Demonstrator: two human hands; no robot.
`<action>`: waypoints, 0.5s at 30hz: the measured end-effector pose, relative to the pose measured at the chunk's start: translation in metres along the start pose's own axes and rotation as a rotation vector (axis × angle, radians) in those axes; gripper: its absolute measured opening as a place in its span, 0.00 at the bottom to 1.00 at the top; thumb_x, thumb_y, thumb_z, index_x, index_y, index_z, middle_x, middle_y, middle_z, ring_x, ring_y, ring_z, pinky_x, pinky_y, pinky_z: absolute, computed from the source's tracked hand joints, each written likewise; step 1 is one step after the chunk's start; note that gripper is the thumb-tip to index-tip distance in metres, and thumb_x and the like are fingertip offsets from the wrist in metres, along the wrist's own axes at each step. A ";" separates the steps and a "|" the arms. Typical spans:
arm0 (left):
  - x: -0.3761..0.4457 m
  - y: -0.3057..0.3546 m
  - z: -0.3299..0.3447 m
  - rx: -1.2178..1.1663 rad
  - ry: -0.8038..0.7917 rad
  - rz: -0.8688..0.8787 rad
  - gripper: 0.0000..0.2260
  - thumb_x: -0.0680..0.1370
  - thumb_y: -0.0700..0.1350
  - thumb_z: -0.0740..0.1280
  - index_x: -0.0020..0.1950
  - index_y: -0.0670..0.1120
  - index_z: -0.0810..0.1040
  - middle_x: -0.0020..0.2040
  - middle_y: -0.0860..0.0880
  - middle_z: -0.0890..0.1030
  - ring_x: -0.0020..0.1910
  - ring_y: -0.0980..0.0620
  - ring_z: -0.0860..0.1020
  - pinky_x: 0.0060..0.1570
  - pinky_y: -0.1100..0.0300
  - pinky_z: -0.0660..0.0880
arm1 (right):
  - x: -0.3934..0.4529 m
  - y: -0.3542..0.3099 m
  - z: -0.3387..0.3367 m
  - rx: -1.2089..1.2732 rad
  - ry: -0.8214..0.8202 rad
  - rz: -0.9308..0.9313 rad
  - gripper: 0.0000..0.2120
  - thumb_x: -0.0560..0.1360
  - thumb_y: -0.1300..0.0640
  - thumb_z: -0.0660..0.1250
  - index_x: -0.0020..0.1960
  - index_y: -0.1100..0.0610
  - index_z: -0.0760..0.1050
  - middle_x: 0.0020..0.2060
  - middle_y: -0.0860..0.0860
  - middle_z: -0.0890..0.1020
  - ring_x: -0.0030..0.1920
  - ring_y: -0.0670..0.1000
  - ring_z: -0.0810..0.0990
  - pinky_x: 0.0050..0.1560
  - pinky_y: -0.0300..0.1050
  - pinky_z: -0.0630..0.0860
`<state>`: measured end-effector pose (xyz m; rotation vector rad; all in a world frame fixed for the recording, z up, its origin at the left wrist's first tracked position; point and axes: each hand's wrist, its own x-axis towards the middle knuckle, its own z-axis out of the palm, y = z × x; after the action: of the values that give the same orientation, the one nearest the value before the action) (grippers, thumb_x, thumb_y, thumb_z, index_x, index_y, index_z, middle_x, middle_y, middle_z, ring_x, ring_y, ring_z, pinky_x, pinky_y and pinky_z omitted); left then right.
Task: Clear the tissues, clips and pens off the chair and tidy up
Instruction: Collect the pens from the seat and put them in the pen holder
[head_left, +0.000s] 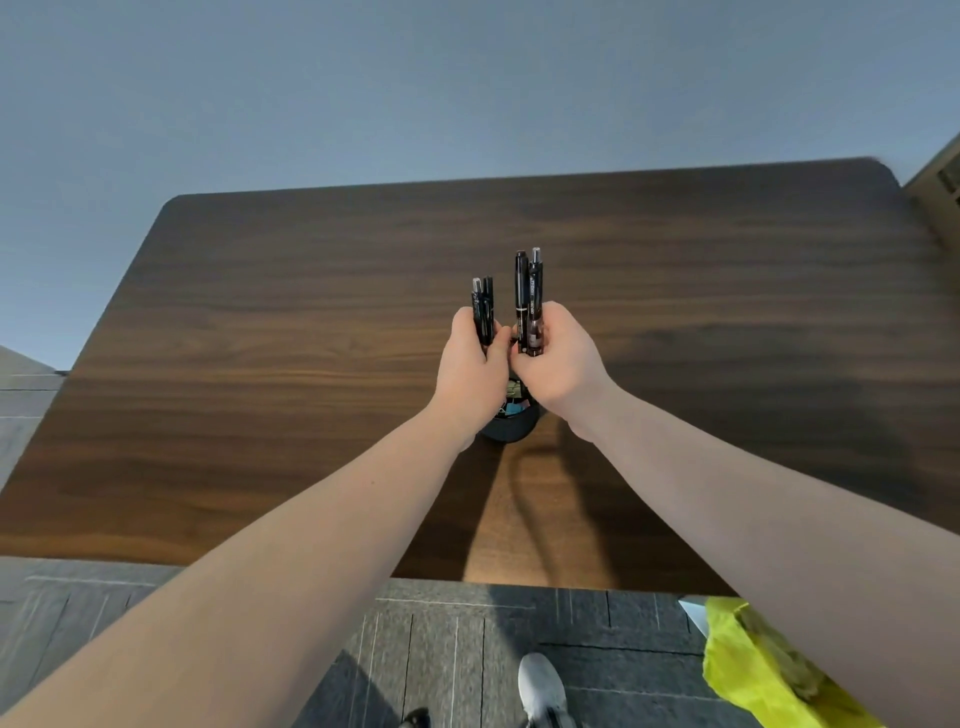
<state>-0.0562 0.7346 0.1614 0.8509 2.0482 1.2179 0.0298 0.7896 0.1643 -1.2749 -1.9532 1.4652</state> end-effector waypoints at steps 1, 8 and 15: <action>-0.001 0.000 -0.001 0.017 0.000 0.000 0.02 0.80 0.44 0.59 0.50 0.46 0.68 0.41 0.54 0.73 0.38 0.58 0.72 0.35 0.66 0.71 | -0.001 0.000 0.000 -0.007 0.006 0.004 0.05 0.76 0.63 0.63 0.52 0.59 0.70 0.37 0.49 0.75 0.36 0.46 0.72 0.34 0.36 0.70; -0.010 0.002 -0.003 0.087 -0.008 -0.008 0.14 0.80 0.40 0.61 0.65 0.46 0.66 0.52 0.51 0.76 0.42 0.58 0.74 0.34 0.71 0.74 | -0.009 0.005 0.001 -0.040 0.017 0.023 0.10 0.75 0.63 0.64 0.56 0.56 0.71 0.44 0.50 0.80 0.45 0.50 0.80 0.47 0.45 0.79; -0.021 0.003 -0.003 0.192 -0.045 0.047 0.28 0.78 0.37 0.61 0.76 0.49 0.56 0.74 0.48 0.65 0.72 0.50 0.65 0.71 0.51 0.66 | -0.020 0.009 -0.004 -0.104 0.036 -0.070 0.24 0.75 0.63 0.66 0.69 0.55 0.67 0.65 0.51 0.76 0.66 0.51 0.74 0.67 0.46 0.71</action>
<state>-0.0449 0.7182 0.1686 1.0113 2.1441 1.0274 0.0468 0.7750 0.1621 -1.2535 -2.0533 1.3140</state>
